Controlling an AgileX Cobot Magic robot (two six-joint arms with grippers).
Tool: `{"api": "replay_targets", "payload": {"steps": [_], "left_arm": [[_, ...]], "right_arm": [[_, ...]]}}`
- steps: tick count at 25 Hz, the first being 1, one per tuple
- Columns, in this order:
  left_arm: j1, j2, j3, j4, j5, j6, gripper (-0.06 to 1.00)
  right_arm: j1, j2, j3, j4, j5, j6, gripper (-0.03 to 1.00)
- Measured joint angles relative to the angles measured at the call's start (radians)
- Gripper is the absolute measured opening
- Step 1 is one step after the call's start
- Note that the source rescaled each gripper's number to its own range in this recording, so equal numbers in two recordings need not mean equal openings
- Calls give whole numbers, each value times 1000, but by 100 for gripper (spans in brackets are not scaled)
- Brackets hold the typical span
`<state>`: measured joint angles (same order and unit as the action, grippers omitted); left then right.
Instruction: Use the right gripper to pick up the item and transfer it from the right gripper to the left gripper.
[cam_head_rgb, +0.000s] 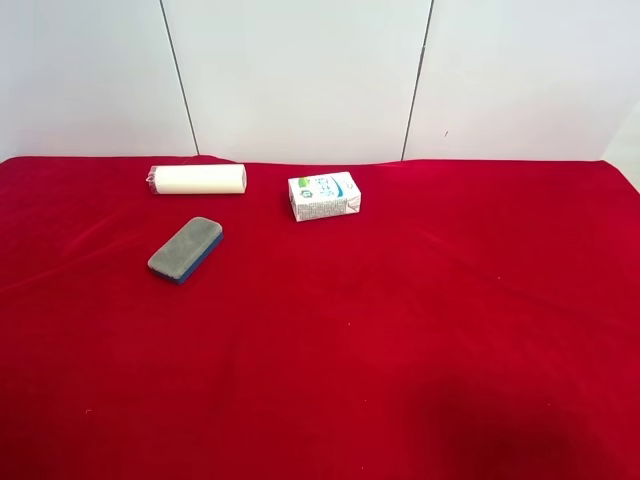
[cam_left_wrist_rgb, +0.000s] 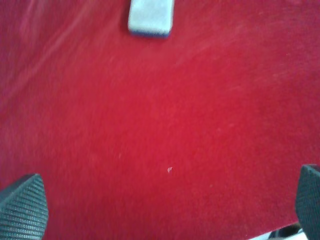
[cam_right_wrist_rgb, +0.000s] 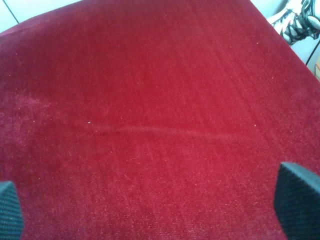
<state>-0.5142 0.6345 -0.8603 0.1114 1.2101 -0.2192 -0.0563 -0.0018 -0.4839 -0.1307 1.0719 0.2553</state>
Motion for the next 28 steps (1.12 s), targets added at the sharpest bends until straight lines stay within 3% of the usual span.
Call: {"api": "replay_targets", "payload": {"steps": [1,2,9,14,18,23,28], "left_arm": [[95,-56,46,-11,0,15,100],[140,-90,68,-14,1,26,100],[355,-320,214,-22,-69,117,100],[408,-493,323,-27,-144,131,100],[412,-620,350,-27,-143,138,100],[412,-640,350,-31,-144,138,100],[412,-640,350,-90,-144,202,100]], "right_arm": [[0,0,0,0,0,0,100],[0,0,0,0,0,0,100],[0,0,0,0,0,0,100],[0,0,0,1,0,0,100],[0,0,0,1,0,0,100],[0,0,0,1,0,0,100],[0,0,0,1,0,0,100]]}}
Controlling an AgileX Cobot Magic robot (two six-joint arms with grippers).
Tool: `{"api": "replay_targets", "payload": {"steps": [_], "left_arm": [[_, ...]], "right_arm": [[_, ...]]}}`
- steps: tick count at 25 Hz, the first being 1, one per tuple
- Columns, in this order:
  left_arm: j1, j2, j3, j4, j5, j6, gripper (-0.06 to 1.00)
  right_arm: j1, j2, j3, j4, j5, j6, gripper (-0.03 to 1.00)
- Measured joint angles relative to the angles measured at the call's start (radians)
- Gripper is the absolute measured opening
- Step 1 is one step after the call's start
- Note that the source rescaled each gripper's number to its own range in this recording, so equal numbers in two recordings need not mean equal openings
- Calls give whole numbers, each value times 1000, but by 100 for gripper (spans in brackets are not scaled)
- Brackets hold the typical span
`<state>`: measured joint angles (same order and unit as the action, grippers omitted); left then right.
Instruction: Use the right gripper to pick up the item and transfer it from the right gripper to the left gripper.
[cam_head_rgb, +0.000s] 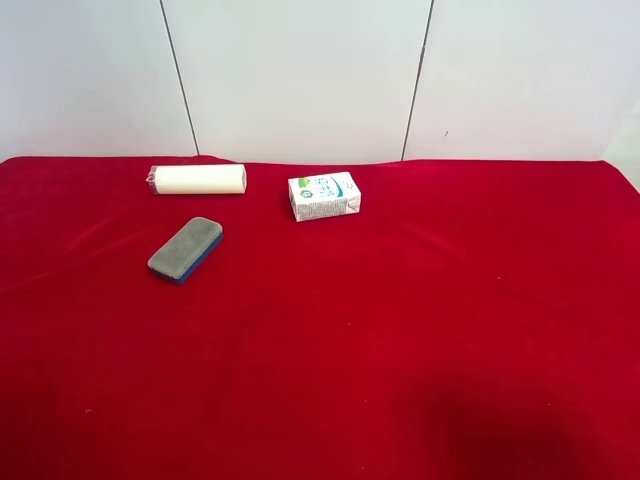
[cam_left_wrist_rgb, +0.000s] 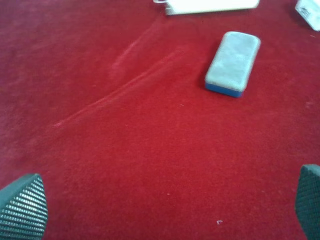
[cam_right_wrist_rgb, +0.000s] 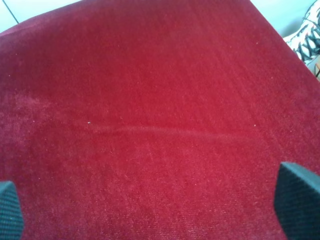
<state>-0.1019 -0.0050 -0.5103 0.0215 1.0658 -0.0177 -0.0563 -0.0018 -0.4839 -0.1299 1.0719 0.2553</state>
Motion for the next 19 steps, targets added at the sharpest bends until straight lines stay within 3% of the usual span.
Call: {"api": "replay_targets", "payload": {"steps": [19], "left_arm": [[0,0,0,-14,0,18,100]], "right_arm": [[0,0,0,0,0,0,100]]}}
